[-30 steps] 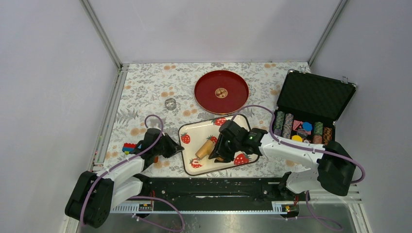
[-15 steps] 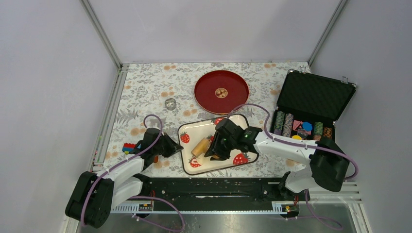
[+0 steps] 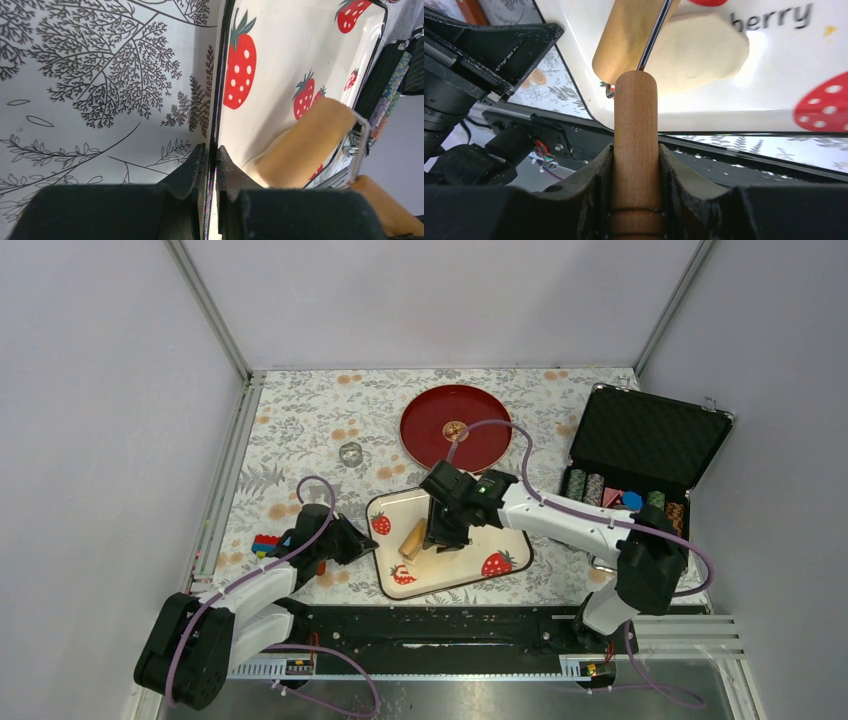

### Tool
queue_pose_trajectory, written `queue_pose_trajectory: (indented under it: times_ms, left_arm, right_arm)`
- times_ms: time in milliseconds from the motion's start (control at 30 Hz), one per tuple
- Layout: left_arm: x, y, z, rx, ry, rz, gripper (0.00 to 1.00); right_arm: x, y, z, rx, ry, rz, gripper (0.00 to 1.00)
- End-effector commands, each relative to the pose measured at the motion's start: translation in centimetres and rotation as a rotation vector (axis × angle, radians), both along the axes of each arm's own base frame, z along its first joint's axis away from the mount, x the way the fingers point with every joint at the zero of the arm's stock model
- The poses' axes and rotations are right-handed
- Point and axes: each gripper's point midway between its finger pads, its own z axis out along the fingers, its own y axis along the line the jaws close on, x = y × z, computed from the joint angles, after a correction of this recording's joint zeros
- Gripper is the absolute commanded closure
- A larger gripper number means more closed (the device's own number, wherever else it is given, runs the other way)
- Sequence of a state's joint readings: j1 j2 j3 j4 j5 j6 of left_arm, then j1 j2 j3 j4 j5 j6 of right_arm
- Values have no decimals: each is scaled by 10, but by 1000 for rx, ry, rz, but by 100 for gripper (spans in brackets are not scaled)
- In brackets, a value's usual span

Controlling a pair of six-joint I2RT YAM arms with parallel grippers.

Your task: Roll out the dumpling wrappers from the dough

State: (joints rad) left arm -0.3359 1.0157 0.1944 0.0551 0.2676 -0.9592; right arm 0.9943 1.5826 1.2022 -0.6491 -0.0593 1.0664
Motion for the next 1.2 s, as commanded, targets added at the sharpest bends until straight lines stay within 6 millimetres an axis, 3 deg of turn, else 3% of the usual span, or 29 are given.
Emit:
queue_pose_trajectory:
  times_ms: [0,167,467,1167]
  left_arm:
    - [14,0,12,-18,-56,31,100]
    - [14,0,12,-18,-56,32,100]
    - [14,0,12,-19,-57,30,100]
    - [14,0,12,-19,-55,29,100]
  right_arm:
    - [15,-27,35,-104,-133,21,100]
    - [17,-42,57,-66,-161,-32,100]
    - [-6,-79,23,-124,-64,-93,100]
    - [-10,-53,8,-84,16,-28,100]
